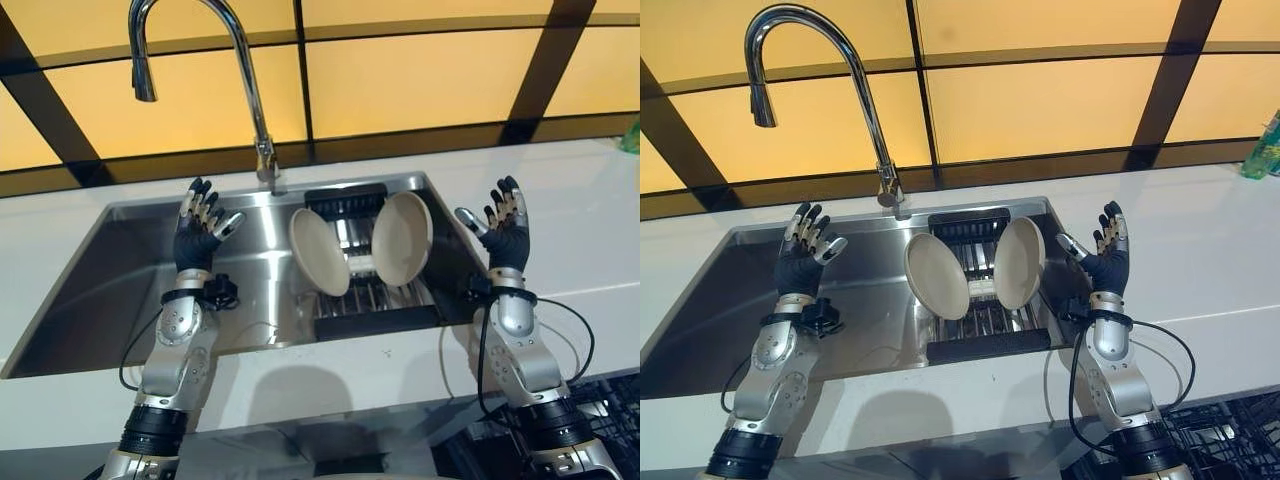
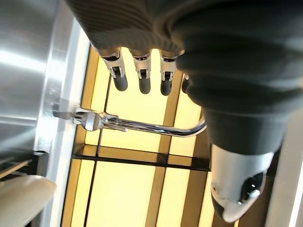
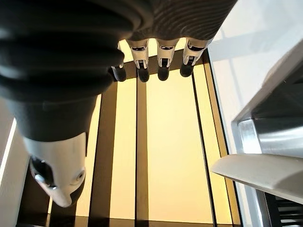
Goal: Pick up plates and place into dishwasher.
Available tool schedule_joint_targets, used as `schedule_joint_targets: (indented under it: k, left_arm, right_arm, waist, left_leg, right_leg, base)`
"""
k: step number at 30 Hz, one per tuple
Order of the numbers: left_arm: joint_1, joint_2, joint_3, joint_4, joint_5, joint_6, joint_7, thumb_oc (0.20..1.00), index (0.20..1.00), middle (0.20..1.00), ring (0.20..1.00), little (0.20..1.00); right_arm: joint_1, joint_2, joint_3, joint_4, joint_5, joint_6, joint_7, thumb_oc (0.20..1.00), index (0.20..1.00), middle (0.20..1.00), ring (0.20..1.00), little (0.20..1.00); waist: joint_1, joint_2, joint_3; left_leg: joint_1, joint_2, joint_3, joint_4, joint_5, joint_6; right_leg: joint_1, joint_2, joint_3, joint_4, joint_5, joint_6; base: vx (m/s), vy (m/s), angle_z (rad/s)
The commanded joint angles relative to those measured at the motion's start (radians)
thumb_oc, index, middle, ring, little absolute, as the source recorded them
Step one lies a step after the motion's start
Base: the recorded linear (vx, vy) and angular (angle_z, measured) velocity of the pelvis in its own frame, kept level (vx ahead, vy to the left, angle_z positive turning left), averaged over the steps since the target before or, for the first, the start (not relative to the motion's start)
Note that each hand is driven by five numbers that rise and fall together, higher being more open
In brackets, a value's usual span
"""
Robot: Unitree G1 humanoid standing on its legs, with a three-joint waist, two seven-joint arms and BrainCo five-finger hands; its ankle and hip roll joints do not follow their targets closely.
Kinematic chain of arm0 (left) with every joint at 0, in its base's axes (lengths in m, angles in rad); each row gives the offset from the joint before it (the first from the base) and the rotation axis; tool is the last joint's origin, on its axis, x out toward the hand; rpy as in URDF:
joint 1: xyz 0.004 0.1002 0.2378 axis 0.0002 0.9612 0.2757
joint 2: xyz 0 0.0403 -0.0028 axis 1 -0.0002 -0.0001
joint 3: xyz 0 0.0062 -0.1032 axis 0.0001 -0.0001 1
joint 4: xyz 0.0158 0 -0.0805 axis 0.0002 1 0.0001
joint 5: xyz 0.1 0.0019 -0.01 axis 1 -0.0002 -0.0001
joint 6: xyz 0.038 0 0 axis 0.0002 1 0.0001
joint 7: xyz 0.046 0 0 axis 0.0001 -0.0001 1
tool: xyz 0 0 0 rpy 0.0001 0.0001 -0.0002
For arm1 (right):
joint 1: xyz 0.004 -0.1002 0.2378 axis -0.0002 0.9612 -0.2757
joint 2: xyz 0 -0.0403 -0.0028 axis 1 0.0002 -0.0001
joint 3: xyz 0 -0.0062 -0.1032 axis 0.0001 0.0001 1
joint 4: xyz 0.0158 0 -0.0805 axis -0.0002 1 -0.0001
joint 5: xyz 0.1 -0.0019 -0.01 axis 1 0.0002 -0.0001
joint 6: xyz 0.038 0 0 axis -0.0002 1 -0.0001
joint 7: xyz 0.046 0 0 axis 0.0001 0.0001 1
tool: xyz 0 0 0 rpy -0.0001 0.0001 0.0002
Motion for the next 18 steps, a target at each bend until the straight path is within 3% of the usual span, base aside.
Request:
schedule_joint_targets:
  k: [1, 10, 12, 15, 18]
  left_arm:
    - [-0.016, 0.050, 0.025, -0.009, -0.026, -0.040, -0.043, 1.000, 1.000, 1.000, 1.000, 1.000]
    - [-0.019, 0.077, 0.034, -0.012, 0.067, -0.061, -0.050, 1.000, 1.000, 1.000, 1.000, 1.000]
    - [-0.025, 0.100, 0.038, -0.001, 0.172, -0.075, -0.057, 1.000, 1.000, 1.000, 1.000, 1.000]
    - [-0.036, 0.172, 0.054, 0.037, 0.322, -0.094, -0.034, 1.000, 1.000, 1.000, 1.000, 1.000]
    - [-0.049, 0.283, 0.072, 0.095, 0.443, -0.165, -0.037, 1.000, 1.000, 1.000, 1.000, 1.000]
  right_arm:
    - [0.010, 0.015, -0.057, -0.077, -0.033, -0.032, 0.020, 1.000, 1.000, 1.000, 1.000, 1.000]
    - [0.006, 0.010, -0.054, -0.069, -0.027, -0.027, 0.006, 1.000, 1.000, 1.000, 1.000, 1.000]
    - [0.006, 0.007, -0.051, -0.065, -0.026, -0.025, 0.008, 1.000, 1.000, 1.000, 1.000, 1.000]
    - [0.015, -0.012, -0.060, -0.059, -0.009, -0.029, 0.021, 1.000, 1.000, 1.000, 1.000, 1.000]
    - [0.023, -0.045, -0.070, -0.061, 0.016, -0.024, 0.031, 1.000, 1.000, 1.000, 1.000, 1.000]
  waist:
    - [-0.006, -0.035, -0.076]
    - [-0.004, -0.038, -0.085]
    - [-0.005, -0.037, -0.089]
    - [-0.009, -0.033, -0.094]
    - [-0.016, -0.028, -0.099]
  left_leg:
    - [0.002, 0.035, 0.018, 0.011, -0.055, 0.001]
    - [0.003, 0.031, 0.010, 0.006, -0.062, 0.004]
    - [0.004, 0.031, 0.013, 0.006, -0.062, 0.003]
    - [0.003, 0.029, 0.015, 0.005, -0.063, 0.003]
    - [0.003, 0.027, 0.020, 0.006, -0.064, 0.003]
  right_leg:
    - [-0.026, -0.058, -0.062, 0.028, -0.012, 0.026]
    - [-0.027, -0.055, -0.041, 0.016, -0.010, 0.030]
    - [-0.026, -0.055, -0.040, 0.015, -0.011, 0.030]
    - [-0.026, -0.055, -0.037, 0.014, -0.012, 0.031]
    - [-0.030, -0.057, -0.033, 0.016, -0.013, 0.034]
  base:
    - [0.03, 0.004, -0.14]
    - [0.04, 0.000, -0.04]
    - [0.05, 0.013, -0.02]
    - [0.04, 0.017, 0.00]
    - [0.05, 0.033, 0.00]
